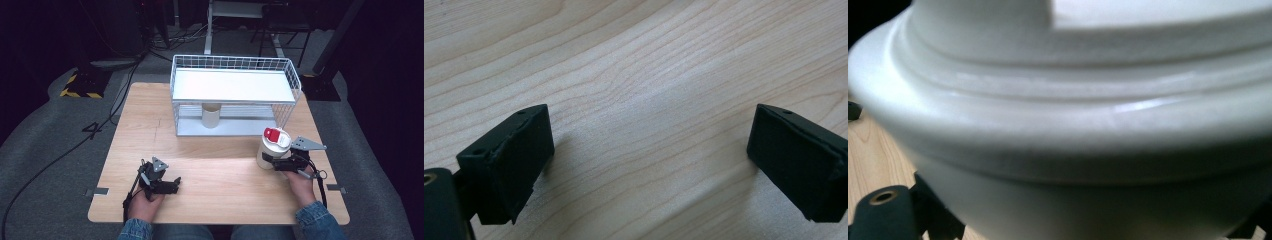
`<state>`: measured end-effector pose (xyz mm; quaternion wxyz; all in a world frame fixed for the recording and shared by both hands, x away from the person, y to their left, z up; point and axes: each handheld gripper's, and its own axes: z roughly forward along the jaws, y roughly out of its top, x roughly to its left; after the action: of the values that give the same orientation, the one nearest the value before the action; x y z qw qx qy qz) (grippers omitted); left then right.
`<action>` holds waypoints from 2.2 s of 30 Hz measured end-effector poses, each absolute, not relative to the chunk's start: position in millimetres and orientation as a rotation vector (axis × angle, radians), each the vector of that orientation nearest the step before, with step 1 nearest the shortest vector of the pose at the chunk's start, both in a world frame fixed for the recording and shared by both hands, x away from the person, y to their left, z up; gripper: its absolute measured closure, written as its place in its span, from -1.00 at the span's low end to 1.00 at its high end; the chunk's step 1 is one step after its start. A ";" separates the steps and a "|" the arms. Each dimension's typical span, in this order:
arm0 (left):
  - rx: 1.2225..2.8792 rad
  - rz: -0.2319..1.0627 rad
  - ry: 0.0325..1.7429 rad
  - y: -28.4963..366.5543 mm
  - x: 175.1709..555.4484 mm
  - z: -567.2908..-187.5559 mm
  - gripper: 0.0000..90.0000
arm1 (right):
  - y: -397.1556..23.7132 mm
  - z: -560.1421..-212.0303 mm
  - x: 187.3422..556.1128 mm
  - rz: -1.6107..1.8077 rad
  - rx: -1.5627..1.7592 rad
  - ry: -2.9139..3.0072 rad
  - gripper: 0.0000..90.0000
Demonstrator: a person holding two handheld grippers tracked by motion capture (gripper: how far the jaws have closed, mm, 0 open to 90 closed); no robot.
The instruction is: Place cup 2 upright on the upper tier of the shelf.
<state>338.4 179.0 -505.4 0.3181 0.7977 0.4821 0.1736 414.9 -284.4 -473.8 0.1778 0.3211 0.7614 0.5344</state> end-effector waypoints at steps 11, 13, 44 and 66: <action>2.098 0.457 1.268 179.0 338.4 -505.4 -0.88 | -282.4 -474.4 409.7 1.522 0.894 2.129 -0.71; 2.098 0.457 1.268 179.0 338.4 -505.4 -0.88 | -282.0 -473.7 408.7 1.523 0.891 2.128 -0.71; 2.098 0.457 1.268 179.0 338.4 -505.4 -0.88 | -277.6 -411.7 391.2 1.554 0.811 2.101 -0.71; 2.098 0.457 1.268 179.0 338.5 -505.4 -0.88 | -279.5 -356.6 394.4 1.579 0.804 2.077 -0.71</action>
<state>338.5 179.0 -505.4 0.3182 0.7976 0.4821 0.1737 394.4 -279.5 -356.6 0.2042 0.2884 0.7447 0.5661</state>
